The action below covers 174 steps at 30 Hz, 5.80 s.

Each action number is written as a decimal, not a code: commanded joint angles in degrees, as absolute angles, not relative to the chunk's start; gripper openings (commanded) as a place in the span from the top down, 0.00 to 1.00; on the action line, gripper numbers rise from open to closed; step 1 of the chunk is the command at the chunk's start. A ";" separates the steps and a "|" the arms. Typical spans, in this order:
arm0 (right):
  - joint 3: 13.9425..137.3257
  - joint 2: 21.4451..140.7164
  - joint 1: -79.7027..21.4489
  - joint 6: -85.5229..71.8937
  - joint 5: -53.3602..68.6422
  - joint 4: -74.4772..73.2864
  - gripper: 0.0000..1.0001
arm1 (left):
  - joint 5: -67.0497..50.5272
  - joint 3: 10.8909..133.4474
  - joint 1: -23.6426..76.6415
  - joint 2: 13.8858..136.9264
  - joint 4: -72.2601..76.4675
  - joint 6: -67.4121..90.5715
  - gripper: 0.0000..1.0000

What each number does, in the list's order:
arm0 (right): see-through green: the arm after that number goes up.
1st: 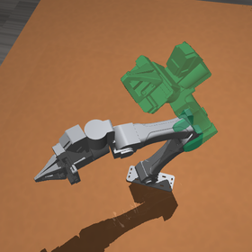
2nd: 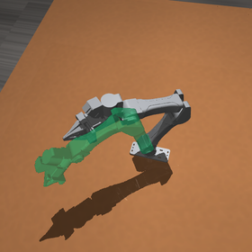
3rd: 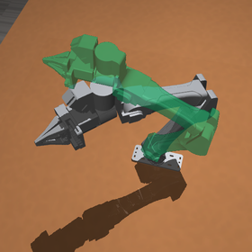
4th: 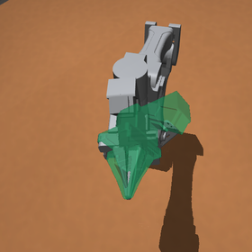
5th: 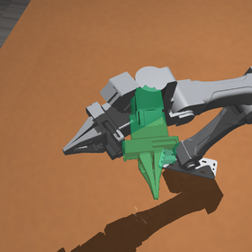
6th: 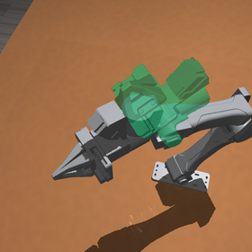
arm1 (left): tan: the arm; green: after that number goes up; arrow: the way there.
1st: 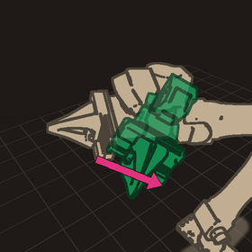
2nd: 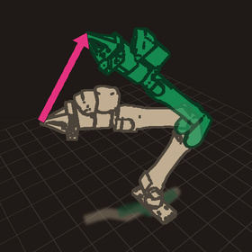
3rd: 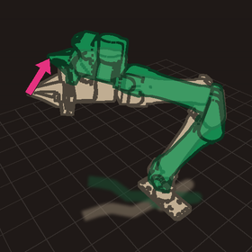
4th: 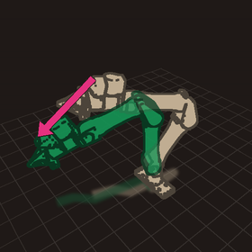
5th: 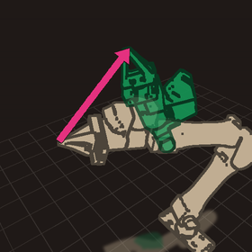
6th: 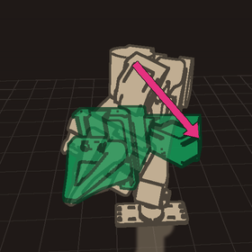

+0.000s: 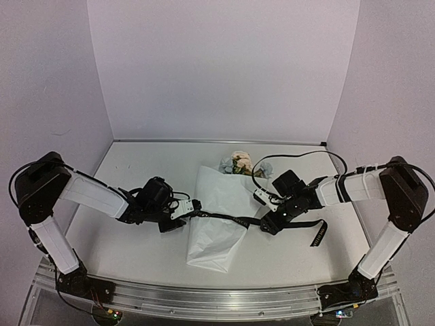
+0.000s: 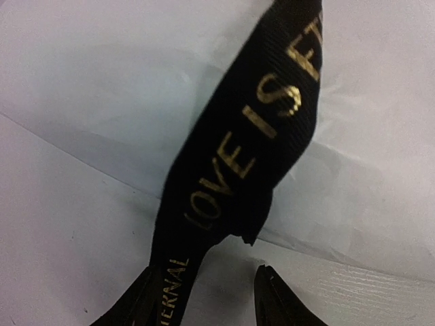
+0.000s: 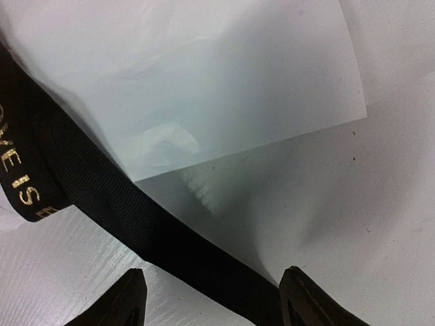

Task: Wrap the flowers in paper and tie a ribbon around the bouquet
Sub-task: Tie the ribbon around the folded bouquet.

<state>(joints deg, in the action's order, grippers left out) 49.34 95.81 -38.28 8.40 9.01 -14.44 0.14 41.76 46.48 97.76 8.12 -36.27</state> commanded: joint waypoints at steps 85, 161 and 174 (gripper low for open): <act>46.75 95.27 -47.02 0.92 1.82 -1.99 0.39 | 0.51 40.44 46.76 84.68 15.43 -5.59 1.00; 28.24 61.29 -20.65 -33.09 -8.89 -36.61 1.00 | 21.07 21.03 48.89 67.47 -9.99 72.60 1.00; 34.95 69.58 -10.69 -37.26 -3.40 -38.94 1.00 | 22.85 32.96 51.57 75.79 -12.93 55.75 1.00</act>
<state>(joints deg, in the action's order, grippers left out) 31.74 67.07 -14.31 -34.39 3.57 -34.43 18.30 28.70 57.85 71.45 -8.07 65.56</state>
